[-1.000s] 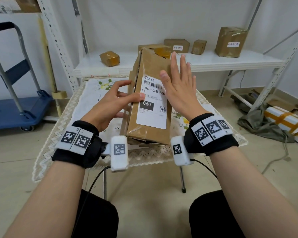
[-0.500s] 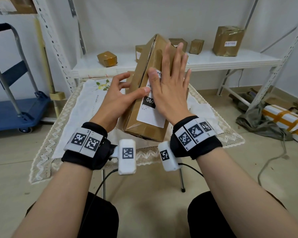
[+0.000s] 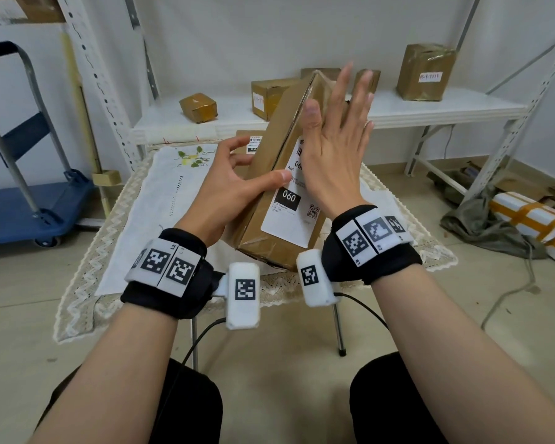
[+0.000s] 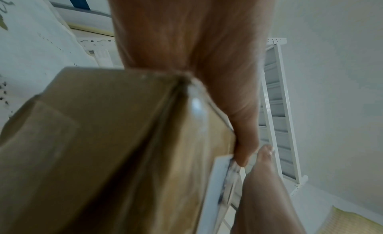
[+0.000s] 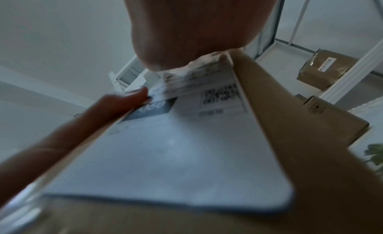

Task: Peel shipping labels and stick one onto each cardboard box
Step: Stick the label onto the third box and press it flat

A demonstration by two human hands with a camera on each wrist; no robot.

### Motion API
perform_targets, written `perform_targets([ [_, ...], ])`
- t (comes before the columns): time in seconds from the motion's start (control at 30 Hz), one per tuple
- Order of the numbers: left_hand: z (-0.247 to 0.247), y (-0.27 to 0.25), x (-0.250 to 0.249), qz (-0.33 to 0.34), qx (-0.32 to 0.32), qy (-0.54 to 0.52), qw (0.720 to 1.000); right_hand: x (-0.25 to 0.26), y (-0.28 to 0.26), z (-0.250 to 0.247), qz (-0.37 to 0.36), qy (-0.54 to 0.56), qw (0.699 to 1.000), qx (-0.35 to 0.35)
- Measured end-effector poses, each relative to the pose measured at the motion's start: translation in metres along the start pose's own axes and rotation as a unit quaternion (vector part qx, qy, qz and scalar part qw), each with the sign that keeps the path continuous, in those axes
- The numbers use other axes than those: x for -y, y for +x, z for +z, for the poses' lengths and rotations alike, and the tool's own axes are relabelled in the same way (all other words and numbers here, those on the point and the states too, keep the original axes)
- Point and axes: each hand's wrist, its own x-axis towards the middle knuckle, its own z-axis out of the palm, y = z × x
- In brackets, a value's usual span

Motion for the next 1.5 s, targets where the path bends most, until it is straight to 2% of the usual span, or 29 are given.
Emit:
perform_targets([
  [0.3, 0.001, 0.001, 0.0, -0.017, -0.024, -0.026, 0.999, 0.007, -0.019, 0.008, -0.069, -0.05, 0.995, 0.059],
  [0.93, 0.004, 0.0, 0.002, 0.02, 0.032, 0.033, 0.999, 0.006, 0.001, 0.003, -0.026, -0.051, 0.998, 0.025],
  [1.2, 0.007, -0.003, -0.002, 0.006, 0.022, 0.031, 0.999, -0.004, 0.0, 0.0, 0.053, 0.014, 0.998, 0.022],
  [1.37, 0.005, -0.001, -0.001, -0.011, 0.01, 0.023, 1.0, 0.0, -0.009, 0.006, 0.007, 0.003, 0.999, 0.05],
  [1.5, 0.004, -0.003, -0.003, -0.005, 0.018, 0.023, 1.0, 0.003, -0.011, 0.01, -0.003, -0.013, 0.997, 0.075],
])
